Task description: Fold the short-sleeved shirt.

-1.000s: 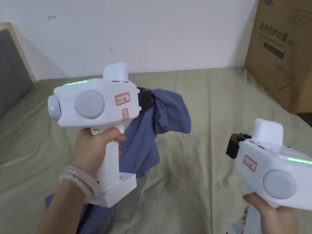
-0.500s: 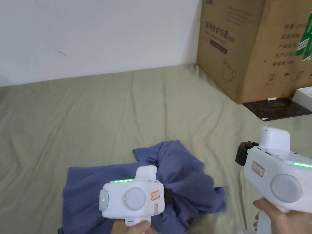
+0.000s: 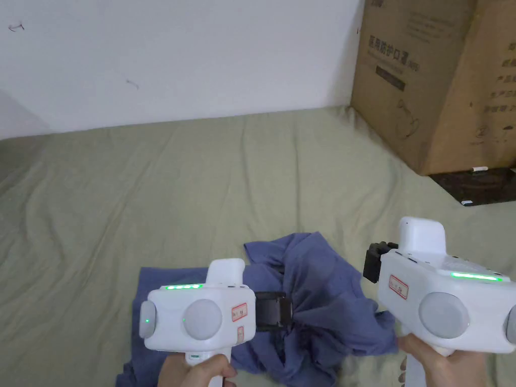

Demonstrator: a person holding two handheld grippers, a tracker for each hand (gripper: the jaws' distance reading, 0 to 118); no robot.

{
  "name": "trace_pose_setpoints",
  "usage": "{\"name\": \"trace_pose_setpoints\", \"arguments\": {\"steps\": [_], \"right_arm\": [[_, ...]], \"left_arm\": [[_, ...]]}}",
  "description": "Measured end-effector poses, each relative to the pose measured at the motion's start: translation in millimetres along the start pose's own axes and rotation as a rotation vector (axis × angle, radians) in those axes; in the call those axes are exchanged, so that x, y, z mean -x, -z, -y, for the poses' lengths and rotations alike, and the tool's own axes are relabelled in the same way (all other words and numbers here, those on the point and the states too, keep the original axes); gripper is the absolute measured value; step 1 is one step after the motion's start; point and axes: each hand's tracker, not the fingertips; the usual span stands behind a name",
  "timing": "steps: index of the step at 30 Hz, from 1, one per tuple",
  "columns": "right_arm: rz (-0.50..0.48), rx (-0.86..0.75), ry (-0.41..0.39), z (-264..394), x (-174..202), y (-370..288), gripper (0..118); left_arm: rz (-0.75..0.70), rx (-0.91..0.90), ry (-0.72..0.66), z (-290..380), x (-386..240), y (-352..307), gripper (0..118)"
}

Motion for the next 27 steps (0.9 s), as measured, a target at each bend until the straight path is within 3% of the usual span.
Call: {"name": "trace_pose_setpoints", "arguments": {"steps": [3, 4, 5, 6, 7, 9, 11, 16, 17, 18, 21, 22, 27], "right_arm": [[-0.032, 0.007, -0.026, -1, 16, 2, 0], [-0.042, 0.011, -0.031, 0, 21, 3, 0], [-0.052, 0.018, -0.034, 2, 27, 6, 0], [-0.065, 0.026, -0.037, 4, 33, 9, 0], [-0.080, 0.039, -0.042, 7, 38, 14, 0], [-0.102, 0.064, -0.053, 13, 47, 21, 0], [-0.115, 0.085, -0.078, 19, 56, 28, 0], [-0.117, 0.116, -0.097, 19, 67, 50, 0], [-0.115, 0.120, -0.097, 17, 68, 56, 0], [-0.109, 0.123, -0.100, 15, 69, 63, 0], [-0.103, 0.131, -0.106, 5, 68, 77, 0], [-0.100, 0.133, -0.108, 3, 67, 82, 0], [-0.090, 0.154, -0.083, -4, 59, 105, 0]], "left_arm": [[-0.056, -0.102, -0.043, -6, 29, -38, 93], [-0.091, -0.105, -0.053, -5, 39, -46, 73], [-0.133, -0.108, -0.048, -1, 49, -53, 43], [-0.171, -0.096, -0.055, 5, 60, -55, 5], [-0.202, -0.064, -0.076, 14, 72, -55, 0], [-0.151, -0.016, -0.164, 27, 97, -53, 0], [-0.193, -0.017, -0.209, 39, 113, -52, 0], [-0.220, -0.015, -0.232, 33, 143, -41, 0], [-0.236, -0.009, -0.234, 24, 149, -36, 2], [-0.263, -0.008, -0.227, 14, 156, -31, 20], [-0.286, -0.021, -0.218, -22, 177, -14, 110], [-0.285, -0.018, -0.221, -34, 184, -7, 116], [-0.335, -0.015, -0.191, -86, 209, 48, 107]]}}
